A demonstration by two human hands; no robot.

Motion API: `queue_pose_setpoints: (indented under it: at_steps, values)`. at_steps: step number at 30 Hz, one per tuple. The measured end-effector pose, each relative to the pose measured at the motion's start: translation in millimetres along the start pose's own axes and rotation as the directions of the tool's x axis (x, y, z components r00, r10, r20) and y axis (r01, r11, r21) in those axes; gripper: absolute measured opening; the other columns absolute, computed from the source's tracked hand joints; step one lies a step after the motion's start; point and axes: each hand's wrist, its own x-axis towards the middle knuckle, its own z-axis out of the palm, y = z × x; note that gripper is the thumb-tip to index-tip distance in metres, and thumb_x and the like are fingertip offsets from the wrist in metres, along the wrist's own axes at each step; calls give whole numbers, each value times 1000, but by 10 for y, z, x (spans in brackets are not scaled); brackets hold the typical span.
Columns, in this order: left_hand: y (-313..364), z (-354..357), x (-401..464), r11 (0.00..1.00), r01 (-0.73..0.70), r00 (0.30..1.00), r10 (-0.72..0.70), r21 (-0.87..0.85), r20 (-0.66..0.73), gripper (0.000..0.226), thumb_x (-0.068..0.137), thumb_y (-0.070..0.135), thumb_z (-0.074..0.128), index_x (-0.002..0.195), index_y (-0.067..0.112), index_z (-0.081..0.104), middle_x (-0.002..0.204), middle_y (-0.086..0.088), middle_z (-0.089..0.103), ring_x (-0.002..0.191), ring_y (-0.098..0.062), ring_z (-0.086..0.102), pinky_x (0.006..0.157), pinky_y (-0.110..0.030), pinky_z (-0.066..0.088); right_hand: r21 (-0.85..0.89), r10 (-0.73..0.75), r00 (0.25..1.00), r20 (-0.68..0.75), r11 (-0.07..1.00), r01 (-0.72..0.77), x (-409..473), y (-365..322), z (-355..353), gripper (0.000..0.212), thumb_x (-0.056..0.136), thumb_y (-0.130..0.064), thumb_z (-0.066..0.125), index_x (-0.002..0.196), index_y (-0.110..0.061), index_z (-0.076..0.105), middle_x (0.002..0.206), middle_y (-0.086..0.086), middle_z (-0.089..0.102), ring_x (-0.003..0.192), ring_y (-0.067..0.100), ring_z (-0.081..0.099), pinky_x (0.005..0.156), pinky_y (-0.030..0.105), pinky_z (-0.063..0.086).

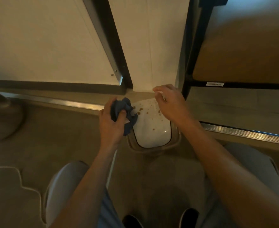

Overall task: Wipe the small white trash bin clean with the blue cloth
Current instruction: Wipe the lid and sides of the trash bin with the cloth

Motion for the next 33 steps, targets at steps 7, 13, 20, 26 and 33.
queue_pose_setpoints:
  at_steps: [7,13,20,26,33]
  values:
    - [-213,247,-303,950,-51,997,33,309,66,56,102,52,36,152,27,42,160,-3,27,143,-25,33,116,-37,33,-52,7,989,146,999,1,124,337,360,39,107,-40,35,107,-18,67,109,1,64,101,18,57,91,39,50]
    - [-280,325,-142,921,-165,984,128,353,126,55,106,48,29,155,23,33,157,-4,41,145,-26,35,119,-49,32,-125,-39,999,-31,992,35,63,424,518,40,107,-36,35,122,-20,68,123,-1,67,114,17,55,93,29,40]
    - [-35,451,663,882,-167,968,61,441,244,35,108,40,37,125,28,65,119,-4,70,110,-27,63,86,-34,46,-190,-41,997,-69,981,27,86,460,609,64,96,-49,18,119,-20,69,118,0,69,111,19,58,91,31,42]
    - [-113,406,299,818,-365,928,285,445,238,36,107,31,38,131,20,63,133,-4,64,125,-24,54,108,-36,38,-182,-40,989,-142,983,14,93,457,638,55,98,-42,24,108,-19,72,107,1,72,100,19,60,83,32,46]
    - [-360,294,-40,923,-250,961,201,292,188,41,107,38,37,144,25,50,150,-2,46,138,-20,44,114,-38,38,-136,-47,990,-134,990,29,66,436,588,52,99,-42,26,110,-17,70,108,2,70,100,17,60,88,38,52]
